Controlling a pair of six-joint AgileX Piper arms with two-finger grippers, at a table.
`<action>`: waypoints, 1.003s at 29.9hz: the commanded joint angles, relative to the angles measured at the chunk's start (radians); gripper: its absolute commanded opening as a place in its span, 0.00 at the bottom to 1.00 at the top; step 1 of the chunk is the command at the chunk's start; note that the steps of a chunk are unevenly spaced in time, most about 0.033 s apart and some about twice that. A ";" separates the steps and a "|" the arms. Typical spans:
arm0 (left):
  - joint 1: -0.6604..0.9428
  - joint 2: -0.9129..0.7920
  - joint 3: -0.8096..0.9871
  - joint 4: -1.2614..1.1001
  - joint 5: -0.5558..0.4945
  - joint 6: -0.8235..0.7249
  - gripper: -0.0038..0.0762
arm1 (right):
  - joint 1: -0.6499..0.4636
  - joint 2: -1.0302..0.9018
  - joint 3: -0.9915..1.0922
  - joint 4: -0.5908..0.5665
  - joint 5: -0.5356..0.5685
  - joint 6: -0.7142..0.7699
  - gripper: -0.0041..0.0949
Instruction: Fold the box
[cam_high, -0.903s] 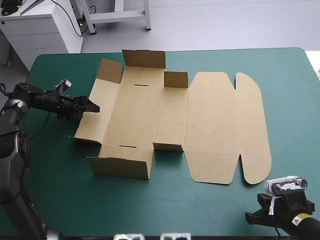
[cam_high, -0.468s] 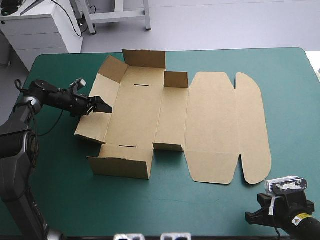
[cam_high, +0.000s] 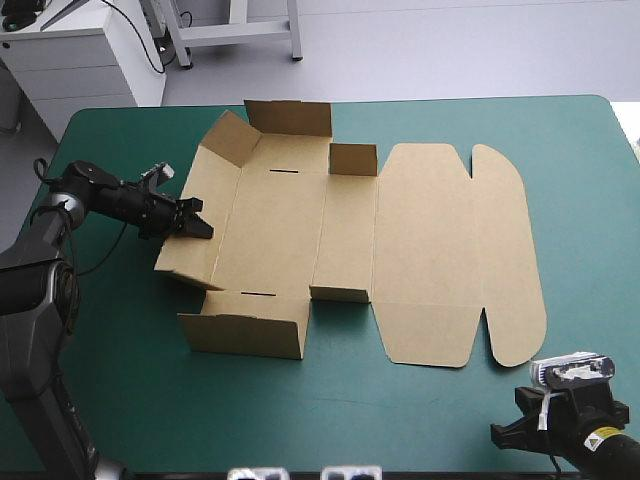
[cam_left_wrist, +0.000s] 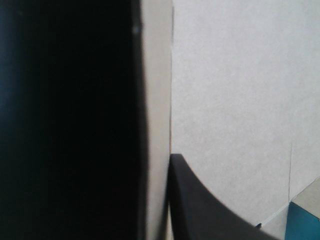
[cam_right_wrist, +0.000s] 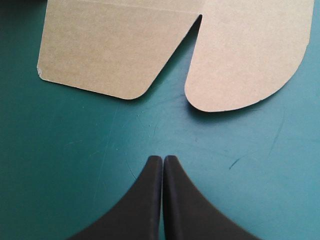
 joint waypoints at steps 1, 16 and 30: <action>-0.009 -0.051 -0.025 -0.032 0.093 0.005 0.04 | 0.003 0.007 -0.026 0.017 -0.051 -0.002 0.04; -0.203 -0.172 -0.423 0.300 0.088 0.183 0.04 | 0.003 0.007 -0.026 0.017 -0.051 -0.002 0.04; -0.539 -0.184 -0.622 0.627 -0.065 0.258 0.04 | 0.003 0.007 -0.026 0.017 -0.051 -0.002 0.04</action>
